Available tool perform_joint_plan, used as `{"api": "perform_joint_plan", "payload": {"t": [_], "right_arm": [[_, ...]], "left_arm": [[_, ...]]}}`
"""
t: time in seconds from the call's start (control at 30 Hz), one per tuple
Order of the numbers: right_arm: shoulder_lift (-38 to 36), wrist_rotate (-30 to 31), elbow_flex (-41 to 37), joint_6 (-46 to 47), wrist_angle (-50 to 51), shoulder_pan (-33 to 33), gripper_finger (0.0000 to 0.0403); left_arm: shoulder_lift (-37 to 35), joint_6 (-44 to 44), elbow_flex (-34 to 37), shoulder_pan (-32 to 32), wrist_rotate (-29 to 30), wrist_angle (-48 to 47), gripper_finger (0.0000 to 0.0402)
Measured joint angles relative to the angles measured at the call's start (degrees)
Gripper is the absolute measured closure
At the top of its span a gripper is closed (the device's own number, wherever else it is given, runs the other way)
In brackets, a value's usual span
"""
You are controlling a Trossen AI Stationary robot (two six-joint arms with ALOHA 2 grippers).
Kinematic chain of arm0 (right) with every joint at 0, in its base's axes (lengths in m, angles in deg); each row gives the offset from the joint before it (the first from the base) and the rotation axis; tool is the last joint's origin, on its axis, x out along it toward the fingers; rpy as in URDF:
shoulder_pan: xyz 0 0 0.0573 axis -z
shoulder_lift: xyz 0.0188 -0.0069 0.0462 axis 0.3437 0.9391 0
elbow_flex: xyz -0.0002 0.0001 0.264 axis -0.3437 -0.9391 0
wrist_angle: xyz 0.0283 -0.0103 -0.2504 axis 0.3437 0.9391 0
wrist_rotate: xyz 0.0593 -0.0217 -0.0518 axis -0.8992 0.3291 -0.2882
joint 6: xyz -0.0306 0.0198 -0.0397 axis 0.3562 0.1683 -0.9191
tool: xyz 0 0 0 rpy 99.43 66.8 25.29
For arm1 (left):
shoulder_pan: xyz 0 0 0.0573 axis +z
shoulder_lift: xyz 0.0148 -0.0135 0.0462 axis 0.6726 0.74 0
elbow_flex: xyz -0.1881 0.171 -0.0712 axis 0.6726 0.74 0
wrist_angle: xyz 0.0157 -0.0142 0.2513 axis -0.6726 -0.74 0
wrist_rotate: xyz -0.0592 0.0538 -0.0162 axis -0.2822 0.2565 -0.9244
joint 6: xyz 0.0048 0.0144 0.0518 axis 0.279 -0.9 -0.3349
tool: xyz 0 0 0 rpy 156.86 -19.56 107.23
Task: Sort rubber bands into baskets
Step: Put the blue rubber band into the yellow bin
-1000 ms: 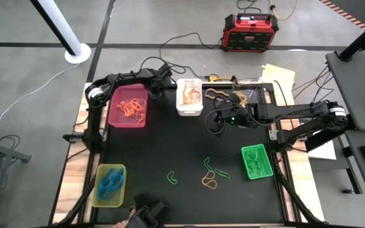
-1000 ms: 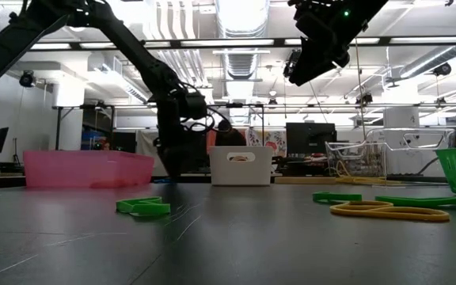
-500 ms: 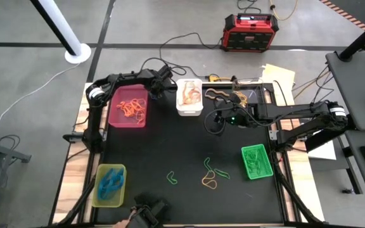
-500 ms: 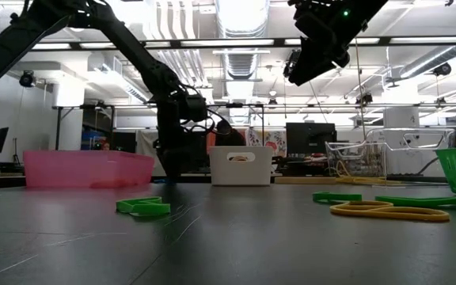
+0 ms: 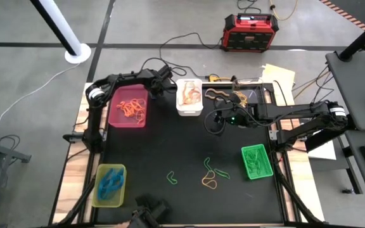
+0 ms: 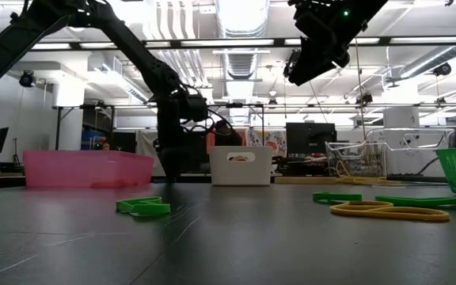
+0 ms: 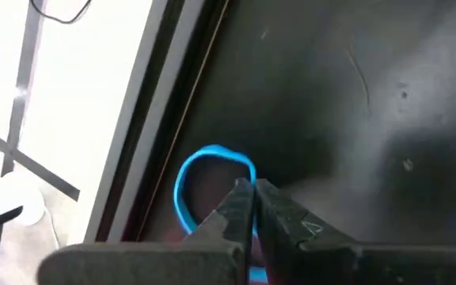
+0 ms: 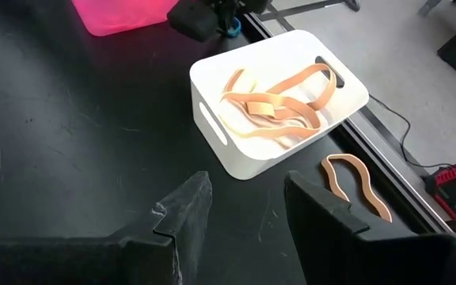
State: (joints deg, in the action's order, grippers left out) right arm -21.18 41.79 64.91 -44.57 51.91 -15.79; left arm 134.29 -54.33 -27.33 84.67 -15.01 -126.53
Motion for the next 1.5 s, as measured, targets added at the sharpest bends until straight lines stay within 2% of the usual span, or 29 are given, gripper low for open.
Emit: {"api": "perform_joint_plan", "payload": {"t": [0.33, 0.47, 0.73, 0.9, 1.2, 1.3, 1.43, 1.5], "right_arm": [[0.0, 0.02, 0.0, 0.0, 0.0, 0.0, 0.0245], [0.0, 0.01, 0.0, 0.03, -0.01, 0.0, 0.0245], [0.0, 0.01, 0.0, 0.04, -0.12, 0.0, 0.0245], [0.0, 0.02, 0.0, 0.06, -0.17, 0.0, 0.0245], [0.0, 0.02, 0.0, 0.06, -0.22, -0.04, 0.0245], [0.0, 0.01, 0.0, 0.06, -0.24, -0.04, 0.0245], [0.0, 0.01, 0.0, 0.06, -0.22, -0.04, 0.0245], [0.0, 0.01, 0.0, 0.06, -0.22, -0.04, 0.0245]], "left_arm": [[-1.2, 4.69, -0.38, 0.17, -0.14, 0.78, 0.0394], [-0.5, 5.13, -0.38, 0.62, -0.17, 0.87, 0.0363], [-0.49, 4.21, -0.38, 0.62, -0.48, 1.19, 0.0273], [-0.31, 4.17, -0.38, 0.89, -0.62, 1.16, 0.0249], [1.77, 4.36, -0.56, 0.95, -0.77, 0.84, 0.0276], [1.81, 3.33, -0.56, 0.9, -0.84, 0.63, 0.031], [1.9, 2.59, -0.52, 0.84, -1.44, 0.38, 0.0386], [1.92, 2.54, -0.49, 0.82, -1.42, 0.33, 0.0392]]}}
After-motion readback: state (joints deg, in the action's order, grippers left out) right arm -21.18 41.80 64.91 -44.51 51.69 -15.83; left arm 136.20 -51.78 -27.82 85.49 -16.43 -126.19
